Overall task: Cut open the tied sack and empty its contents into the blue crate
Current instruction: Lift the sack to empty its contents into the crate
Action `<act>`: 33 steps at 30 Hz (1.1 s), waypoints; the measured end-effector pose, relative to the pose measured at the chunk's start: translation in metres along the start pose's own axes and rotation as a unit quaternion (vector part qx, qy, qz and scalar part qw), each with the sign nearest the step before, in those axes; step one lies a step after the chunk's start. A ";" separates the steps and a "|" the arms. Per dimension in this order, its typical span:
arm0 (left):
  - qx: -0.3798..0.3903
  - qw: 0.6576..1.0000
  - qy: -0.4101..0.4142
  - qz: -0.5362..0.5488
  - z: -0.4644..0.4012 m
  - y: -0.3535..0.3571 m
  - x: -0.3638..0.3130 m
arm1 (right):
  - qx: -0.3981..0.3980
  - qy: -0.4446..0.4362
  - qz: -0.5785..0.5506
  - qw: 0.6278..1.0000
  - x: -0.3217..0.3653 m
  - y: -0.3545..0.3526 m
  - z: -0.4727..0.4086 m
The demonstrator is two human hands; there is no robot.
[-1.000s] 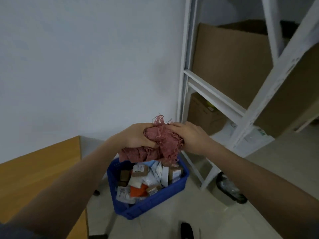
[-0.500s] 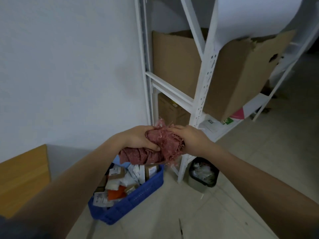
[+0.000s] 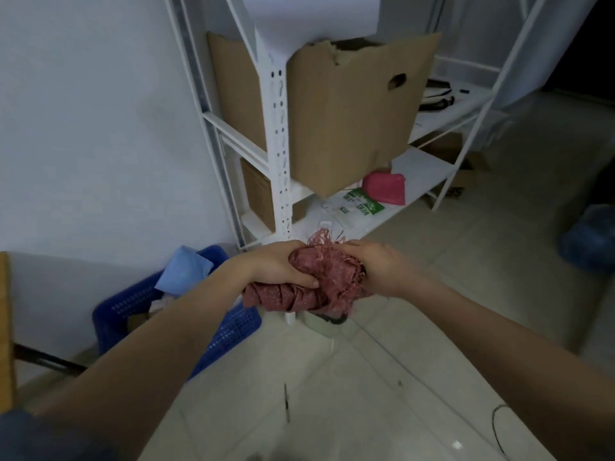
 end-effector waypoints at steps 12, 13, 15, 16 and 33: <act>0.077 0.996 0.001 -0.034 0.001 0.082 -0.074 | -0.032 0.162 -0.027 0.986 -0.063 0.005 0.150; 0.085 0.996 0.005 -0.030 0.005 0.091 -0.078 | -0.035 0.175 -0.025 0.984 -0.064 0.006 0.161; 0.092 0.995 -0.004 -0.023 0.006 0.108 -0.079 | -0.045 0.202 -0.031 0.978 -0.064 0.011 0.184; 0.093 0.996 -0.010 -0.009 0.006 0.117 -0.079 | -0.046 0.216 -0.037 0.975 -0.065 0.016 0.195; 0.072 0.955 -0.064 0.281 0.002 0.245 -0.143 | -0.037 0.425 -0.380 0.821 -0.135 0.097 0.353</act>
Point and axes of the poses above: each hand's wrist, its own z-axis away from the middle knuckle, its own y-axis out of the palm, x = y × z, the point moved 5 cm from there along -z, towards the middle knuckle
